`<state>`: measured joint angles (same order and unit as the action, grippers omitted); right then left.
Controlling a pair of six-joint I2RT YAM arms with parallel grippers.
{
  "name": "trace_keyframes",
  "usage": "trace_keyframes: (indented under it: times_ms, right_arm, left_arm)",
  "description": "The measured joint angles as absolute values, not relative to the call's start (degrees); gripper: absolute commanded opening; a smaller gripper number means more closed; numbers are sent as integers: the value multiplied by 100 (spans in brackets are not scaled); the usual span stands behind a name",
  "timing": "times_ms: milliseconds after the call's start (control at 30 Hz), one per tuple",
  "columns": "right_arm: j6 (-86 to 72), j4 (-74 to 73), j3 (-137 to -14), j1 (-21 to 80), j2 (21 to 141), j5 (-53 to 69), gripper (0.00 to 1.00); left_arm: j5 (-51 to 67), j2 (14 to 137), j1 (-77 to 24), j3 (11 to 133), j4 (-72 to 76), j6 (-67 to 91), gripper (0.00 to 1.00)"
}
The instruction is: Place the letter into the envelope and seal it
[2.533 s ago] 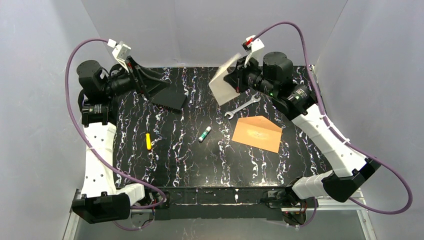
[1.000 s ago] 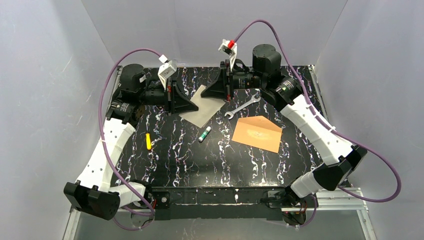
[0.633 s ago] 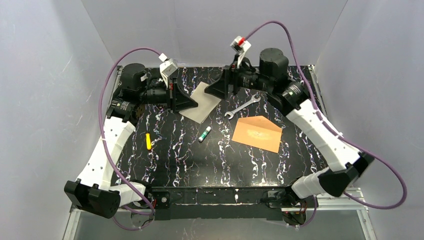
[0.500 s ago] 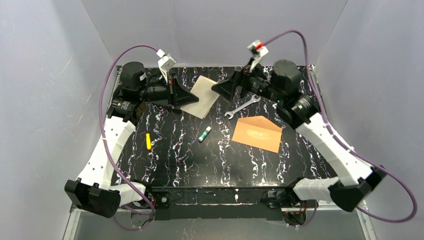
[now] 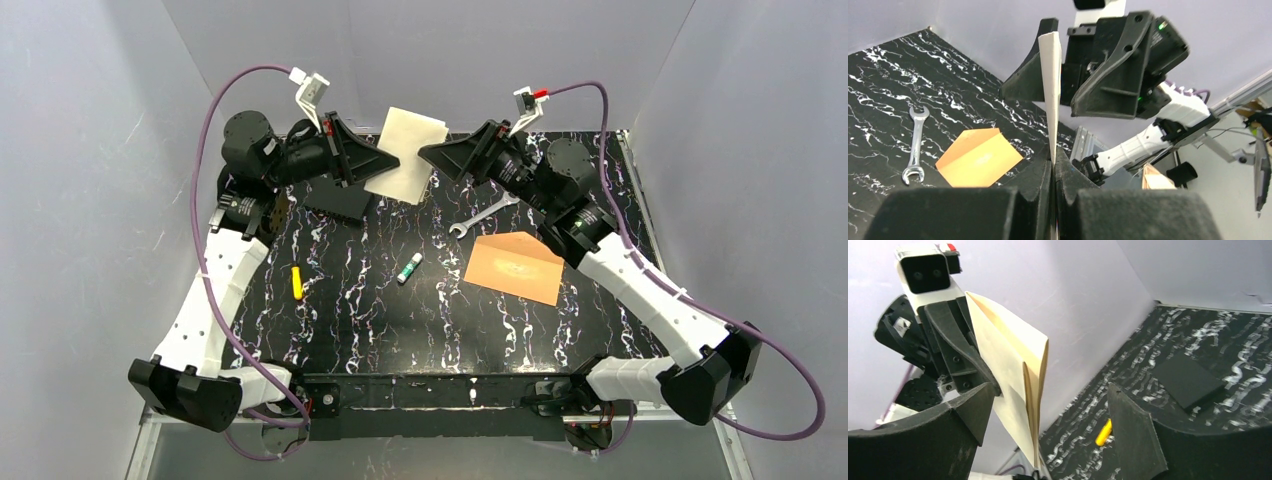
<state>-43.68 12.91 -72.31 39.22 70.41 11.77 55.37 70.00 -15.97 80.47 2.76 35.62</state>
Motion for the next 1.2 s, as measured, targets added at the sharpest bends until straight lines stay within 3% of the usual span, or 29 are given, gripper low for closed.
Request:
trace_keyframes:
  times_ms: [233, 400, 533, 600, 767, 1000, 1200]
  right_arm:
    - [-5231, 2617, -7085, 3922, 7240, 1594, 57]
    - [-5577, 3122, -7177, 3922, 7476, 1868, 40]
    - [-5655, 3153, -7236, 3922, 7601, 1938, 9]
    - [-5629, 3052, -7282, 3922, 7620, 1935, 3]
    - [-5046, 1872, -7754, 3935, 7623, 1459, 1]
    - [-3479, -1133, -8711, 3667, 7642, -357, 1]
    - [-2742, -2777, -8635, 2224, 8149, -1133, 1]
  left_arm:
    - [5196, 6993, -1599, 8184, 891, 4644, 0]
    - [5039, 6995, -1599, 8103, 1214, 5113, 2]
    - [4998, 7006, -1599, 8075, 1278, 5234, 32]
    - [4989, 7004, -1599, 8034, 1339, 5227, 47]
    - [4740, 6838, -1599, 7557, 1317, 4821, 75]
    - [3232, 6547, -1601, 7098, -670, 3433, 82]
    - [2311, 6643, -1599, 6606, -1938, 2945, 90]
